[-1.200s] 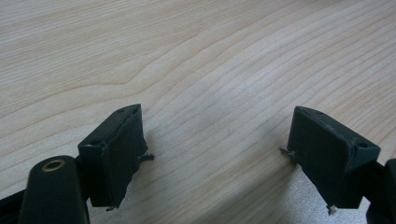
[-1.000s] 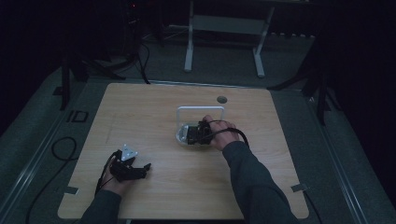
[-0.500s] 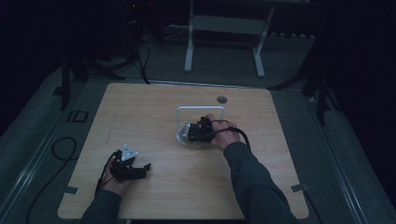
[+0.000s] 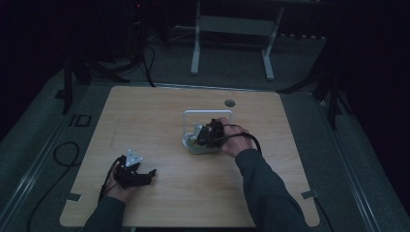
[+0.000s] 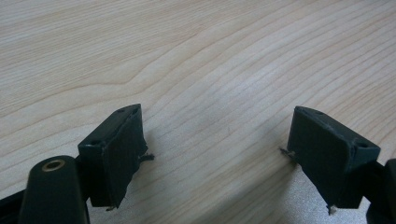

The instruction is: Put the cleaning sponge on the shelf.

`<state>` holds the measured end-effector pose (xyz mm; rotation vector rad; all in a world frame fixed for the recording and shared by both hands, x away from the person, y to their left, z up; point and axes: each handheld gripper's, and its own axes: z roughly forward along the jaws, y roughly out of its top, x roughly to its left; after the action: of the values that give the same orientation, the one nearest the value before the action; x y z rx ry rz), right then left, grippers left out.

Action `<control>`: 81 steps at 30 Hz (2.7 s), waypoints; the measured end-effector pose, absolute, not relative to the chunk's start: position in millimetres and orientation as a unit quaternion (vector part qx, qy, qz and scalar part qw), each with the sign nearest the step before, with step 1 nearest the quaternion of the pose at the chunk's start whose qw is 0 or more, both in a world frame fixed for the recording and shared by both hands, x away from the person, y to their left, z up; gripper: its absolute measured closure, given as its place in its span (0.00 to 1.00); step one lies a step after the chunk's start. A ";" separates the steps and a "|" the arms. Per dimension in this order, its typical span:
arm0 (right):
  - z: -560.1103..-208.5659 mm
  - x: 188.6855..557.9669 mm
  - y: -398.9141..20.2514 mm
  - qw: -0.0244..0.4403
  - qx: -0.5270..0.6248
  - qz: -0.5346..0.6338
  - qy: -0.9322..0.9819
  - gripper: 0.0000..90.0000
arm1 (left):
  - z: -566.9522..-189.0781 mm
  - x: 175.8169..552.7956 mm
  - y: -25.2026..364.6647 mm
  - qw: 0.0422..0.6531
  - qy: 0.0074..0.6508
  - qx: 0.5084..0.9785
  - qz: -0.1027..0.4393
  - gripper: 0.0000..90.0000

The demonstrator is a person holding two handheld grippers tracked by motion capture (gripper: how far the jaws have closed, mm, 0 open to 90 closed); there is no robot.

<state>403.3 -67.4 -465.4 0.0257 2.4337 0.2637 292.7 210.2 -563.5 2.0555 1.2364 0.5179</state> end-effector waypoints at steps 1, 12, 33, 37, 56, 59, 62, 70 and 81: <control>-465.1 403.3 -67.9 0.338 0.012 0.101 0.935 0.56 | -563.5 292.7 210.2 0.337 0.474 0.789 0.199 0.21; -464.0 403.3 -75.4 0.330 0.027 0.118 0.936 0.57 | -563.5 292.7 210.2 0.337 0.474 0.789 0.198 0.21; -473.1 400.7 -73.3 0.346 0.010 0.107 0.932 0.95 | -563.5 292.8 210.3 0.337 0.474 0.789 0.199 0.21; -471.0 401.4 -74.8 0.359 0.016 0.114 0.926 0.95 | -563.4 292.8 210.3 0.337 0.474 0.789 0.199 0.21; -489.3 410.1 -63.1 0.403 0.017 0.088 0.911 0.77 | -563.5 292.7 210.3 0.337 0.474 0.789 0.199 0.21; -491.0 410.0 -62.5 0.389 0.009 0.089 0.917 0.69 | -563.4 292.7 210.3 0.337 0.474 0.789 0.198 0.21; -489.8 409.2 -62.0 0.374 0.018 0.089 0.923 0.64 | -563.4 292.7 210.3 0.337 0.474 0.789 0.198 0.21; -486.1 409.0 -63.2 0.335 0.017 0.088 0.938 0.54 | -563.5 292.7 210.3 0.337 0.474 0.789 0.199 0.21; -472.4 397.1 -72.2 0.310 0.024 0.129 0.942 0.42 | -563.5 292.8 210.3 0.337 0.474 0.789 0.199 0.21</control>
<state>397.1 -72.2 -472.4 0.0625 2.4865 0.3400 292.8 210.3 -563.5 2.0567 1.2347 0.5185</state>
